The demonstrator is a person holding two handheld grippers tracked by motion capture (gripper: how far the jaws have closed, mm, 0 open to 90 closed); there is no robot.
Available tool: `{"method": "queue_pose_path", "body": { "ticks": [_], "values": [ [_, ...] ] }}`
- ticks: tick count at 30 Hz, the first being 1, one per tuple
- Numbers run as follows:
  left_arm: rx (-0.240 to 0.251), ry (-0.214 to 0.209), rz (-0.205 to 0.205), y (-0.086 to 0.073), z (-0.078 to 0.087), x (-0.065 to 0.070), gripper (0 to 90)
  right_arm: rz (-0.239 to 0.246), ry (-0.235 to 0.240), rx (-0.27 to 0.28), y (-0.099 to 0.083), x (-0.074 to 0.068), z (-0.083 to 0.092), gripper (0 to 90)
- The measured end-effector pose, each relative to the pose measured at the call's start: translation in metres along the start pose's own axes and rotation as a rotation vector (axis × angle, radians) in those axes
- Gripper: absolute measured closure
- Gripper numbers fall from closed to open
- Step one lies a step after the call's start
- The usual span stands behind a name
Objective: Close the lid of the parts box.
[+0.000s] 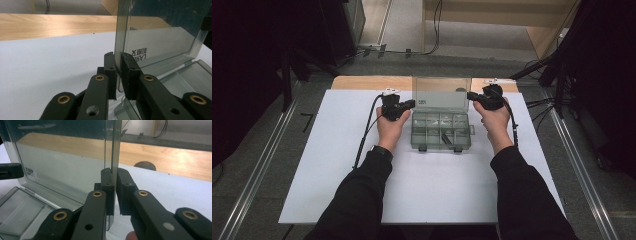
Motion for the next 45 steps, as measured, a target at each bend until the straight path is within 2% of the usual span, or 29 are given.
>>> {"method": "queue_pose_path", "body": {
  "ticks": [1, 5, 6, 8, 9, 11, 13, 17, 20, 23, 30, 32, 37, 40, 42, 45],
  "values": [
    [0.009, -0.014, 0.012, 0.002, 0.002, 0.000, 78.3, 0.010, 0.000, 0.008, -0.001, -0.001, 0.001, 82.8],
    [0.026, -0.067, 0.026, 0.010, 0.009, -0.001, 77.5, 0.023, -0.002, 0.031, -0.003, -0.001, 0.004, 82.9],
    [0.029, -0.066, 0.027, 0.012, 0.011, -0.002, 77.4, 0.028, 0.001, 0.037, -0.003, -0.001, 0.005, 82.9],
    [0.041, -0.092, 0.062, 0.016, 0.014, -0.004, 77.7, 0.035, 0.002, 0.041, -0.004, -0.002, 0.006, 82.9],
    [0.041, -0.092, 0.073, 0.017, 0.015, -0.006, 78.3, 0.039, 0.003, 0.047, -0.004, -0.002, 0.007, 82.9],
    [0.044, -0.106, 0.094, 0.019, 0.017, -0.008, 86.0, 0.048, 0.004, 0.058, -0.005, -0.003, 0.008, 82.9],
    [0.033, -0.103, 0.106, 0.019, 0.016, -0.010, 89.6, 0.060, 0.005, 0.072, -0.006, -0.004, 0.009, 82.9],
    [0.004, -0.094, 0.111, 0.018, 0.012, -0.012, 89.9, 0.077, 0.009, 0.097, -0.008, -0.005, 0.012, 82.9],
    [-0.001, -0.083, 0.127, 0.016, 0.008, -0.014, 89.9, 0.084, 0.010, 0.113, -0.009, -0.005, 0.013, 82.9],
    [-0.020, -0.080, 0.116, 0.014, 0.003, -0.013, 89.9, 0.098, 0.019, 0.129, -0.010, -0.006, 0.015, 82.9],
    [-0.023, -0.074, 0.128, 0.016, -0.005, -0.013, 89.9, 0.126, 0.045, 0.157, -0.014, -0.006, 0.021, 82.7],
    [-0.019, -0.061, 0.128, 0.017, -0.007, -0.014, 89.9, 0.135, 0.050, 0.164, -0.014, -0.006, 0.022, 82.7],
    [-0.028, -0.065, 0.145, 0.016, -0.011, -0.013, 89.9, 0.160, 0.068, 0.175, -0.013, -0.008, 0.023, 82.6],
    [-0.022, -0.075, 0.154, 0.017, -0.012, -0.011, 89.9, 0.162, 0.087, 0.174, -0.014, -0.009, 0.022, 82.4],
    [-0.022, -0.078, 0.142, 0.017, -0.012, -0.010, 89.9, 0.160, 0.092, 0.171, -0.015, -0.010, 0.022, 82.0],
    [-0.024, -0.092, 0.137, 0.018, -0.010, -0.010, 89.9, 0.136, 0.096, 0.155, -0.015, -0.010, 0.023, 78.3]
  ]
}}
Point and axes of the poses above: each handheld gripper's, and its own axes: z roughly backward along the jaws, y roughly out of its top, x roughly to its right, the point moved 6 cm from there along -z, roughly forward along the jaws, and after that the axes turned 14 degrees about x, right-handed, at the moved point
